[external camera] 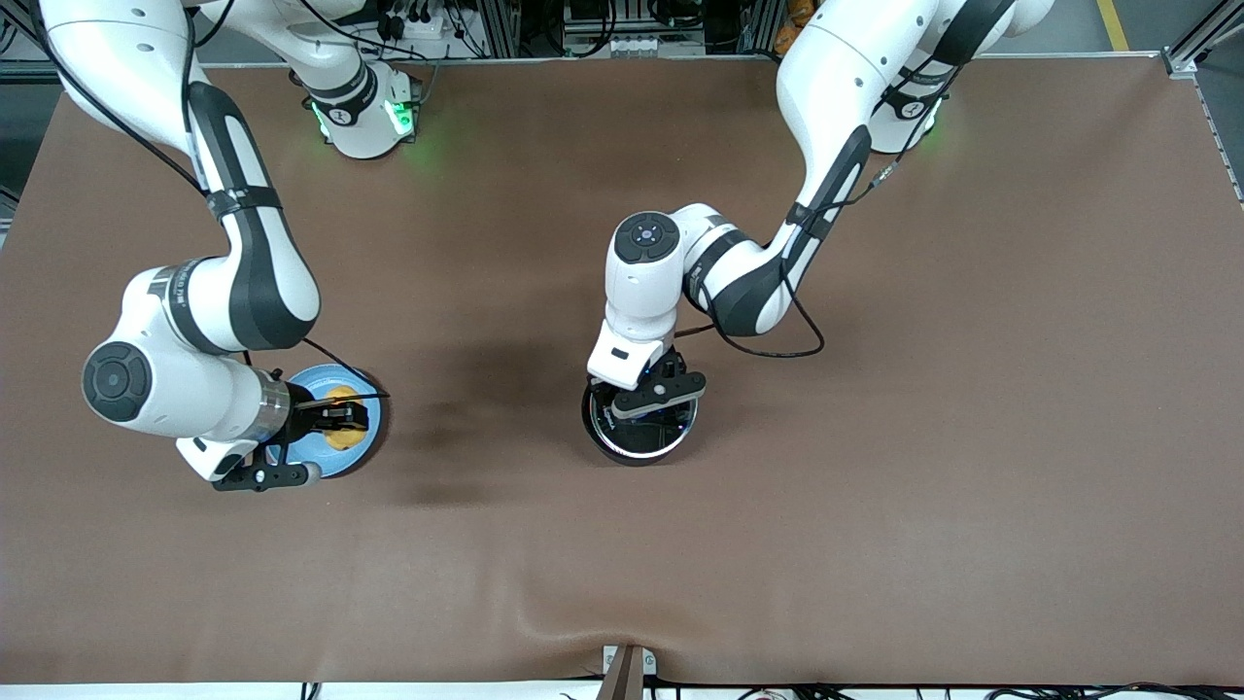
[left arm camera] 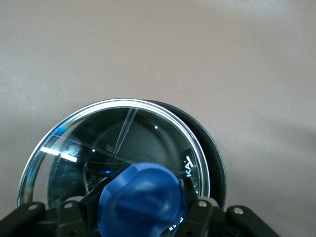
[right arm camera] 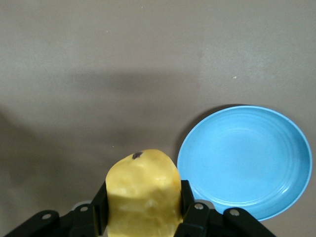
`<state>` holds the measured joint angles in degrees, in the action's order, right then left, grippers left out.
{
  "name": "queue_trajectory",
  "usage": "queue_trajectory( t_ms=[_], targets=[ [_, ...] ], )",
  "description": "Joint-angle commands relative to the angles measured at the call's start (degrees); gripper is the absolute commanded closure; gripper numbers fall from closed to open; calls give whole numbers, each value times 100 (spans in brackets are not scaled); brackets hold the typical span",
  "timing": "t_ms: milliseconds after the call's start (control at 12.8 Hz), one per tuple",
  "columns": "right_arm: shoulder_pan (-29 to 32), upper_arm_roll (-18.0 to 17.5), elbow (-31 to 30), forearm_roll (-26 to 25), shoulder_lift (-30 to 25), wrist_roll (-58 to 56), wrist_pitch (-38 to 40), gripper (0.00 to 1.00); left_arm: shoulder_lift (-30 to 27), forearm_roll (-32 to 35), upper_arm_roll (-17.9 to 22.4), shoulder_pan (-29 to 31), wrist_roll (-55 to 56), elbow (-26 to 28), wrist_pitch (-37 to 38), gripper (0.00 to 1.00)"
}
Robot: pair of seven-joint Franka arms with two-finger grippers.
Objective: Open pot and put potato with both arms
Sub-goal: 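Grasp the lid knob with the left gripper while the right gripper lifts the potato, then lift the lid off with the left gripper while the right gripper carries the potato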
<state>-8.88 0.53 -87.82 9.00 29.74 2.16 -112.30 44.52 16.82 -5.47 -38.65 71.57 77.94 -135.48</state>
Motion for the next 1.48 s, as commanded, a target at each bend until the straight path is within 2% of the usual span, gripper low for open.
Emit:
queue_trajectory(
  t_ms=[0,234,545,701,1012,1246,1323,1401],
  targets=[
    [-157,17,-131,216,-241,301,32,100,-5,138,46,-38,217,-130,-5,59],
    [-315,8,-122,374,-285,600,32,100,-355,85,37,59,208,-122,57,59],
    [-771,17,-113,839,-346,1249,-3,100,-1259,-222,-24,453,112,202,557,63],
    [-1271,34,-61,814,-346,1812,-230,100,-1883,-415,-24,673,-133,798,584,69],
    [-1958,43,-51,735,-250,2341,-1458,100,-3333,-1127,-24,1384,-1519,2336,619,69],
    [-2415,69,18,726,153,2455,-2540,100,-3993,-1321,-24,2078,-2775,3233,760,69],
    [-2590,122,97,648,329,2543,-2734,100,-4187,-1478,-24,2333,-3320,3514,760,68],
    [-2723,175,246,351,531,2587,-2815,100,-4345,-1645,-24,2588,-3899,3769,760,68]
  ],
)
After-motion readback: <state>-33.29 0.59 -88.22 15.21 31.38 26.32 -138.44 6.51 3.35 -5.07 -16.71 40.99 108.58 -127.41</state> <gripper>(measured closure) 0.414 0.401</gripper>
